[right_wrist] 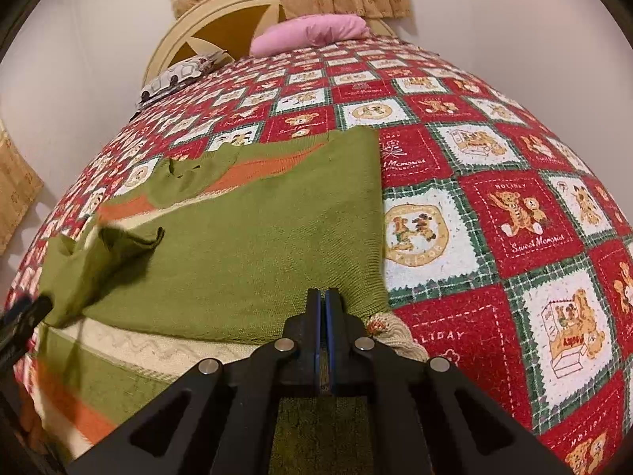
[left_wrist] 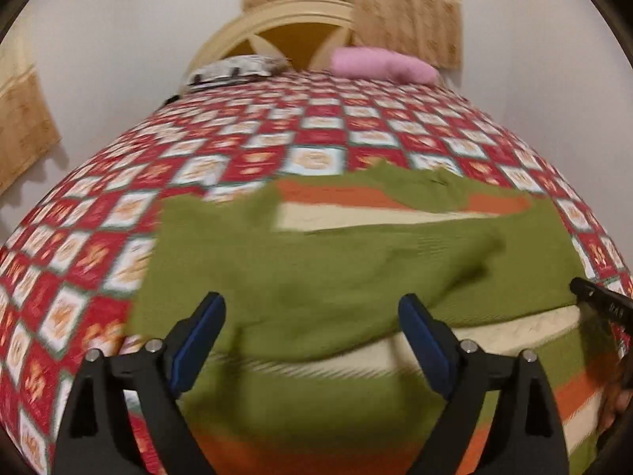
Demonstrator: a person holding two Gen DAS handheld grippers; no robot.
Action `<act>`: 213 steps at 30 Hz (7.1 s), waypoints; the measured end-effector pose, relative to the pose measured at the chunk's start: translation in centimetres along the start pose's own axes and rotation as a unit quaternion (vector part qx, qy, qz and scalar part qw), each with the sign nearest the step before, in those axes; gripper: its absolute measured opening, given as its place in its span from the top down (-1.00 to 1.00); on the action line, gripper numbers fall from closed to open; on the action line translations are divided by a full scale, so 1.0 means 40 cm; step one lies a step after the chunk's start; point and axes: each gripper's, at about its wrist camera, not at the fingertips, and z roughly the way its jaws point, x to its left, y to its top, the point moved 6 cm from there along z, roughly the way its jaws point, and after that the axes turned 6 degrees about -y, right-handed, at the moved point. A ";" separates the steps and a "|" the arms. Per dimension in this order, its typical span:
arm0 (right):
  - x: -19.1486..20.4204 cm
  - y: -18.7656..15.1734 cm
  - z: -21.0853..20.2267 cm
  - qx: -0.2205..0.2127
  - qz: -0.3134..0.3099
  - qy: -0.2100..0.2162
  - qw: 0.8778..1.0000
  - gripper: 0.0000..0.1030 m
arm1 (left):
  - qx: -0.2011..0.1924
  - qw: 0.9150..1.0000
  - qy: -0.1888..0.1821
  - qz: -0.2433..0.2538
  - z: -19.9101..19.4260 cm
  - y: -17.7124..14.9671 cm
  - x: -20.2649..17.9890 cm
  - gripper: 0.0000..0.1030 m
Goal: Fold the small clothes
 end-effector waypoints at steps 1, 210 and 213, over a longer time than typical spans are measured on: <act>0.006 0.008 -0.011 0.001 0.014 0.006 1.000 0.95 | -0.004 1.000 0.012 -0.021 -0.011 -0.012 0.044 -0.82; -0.002 -0.203 -0.207 0.010 -0.069 0.106 0.992 0.80 | 0.092 0.975 -0.201 0.036 -0.271 -0.209 0.273 -0.27; -0.003 -0.199 -0.207 0.013 -0.060 0.108 0.992 0.80 | 0.093 0.969 -0.226 0.030 -0.245 -0.189 0.238 -0.27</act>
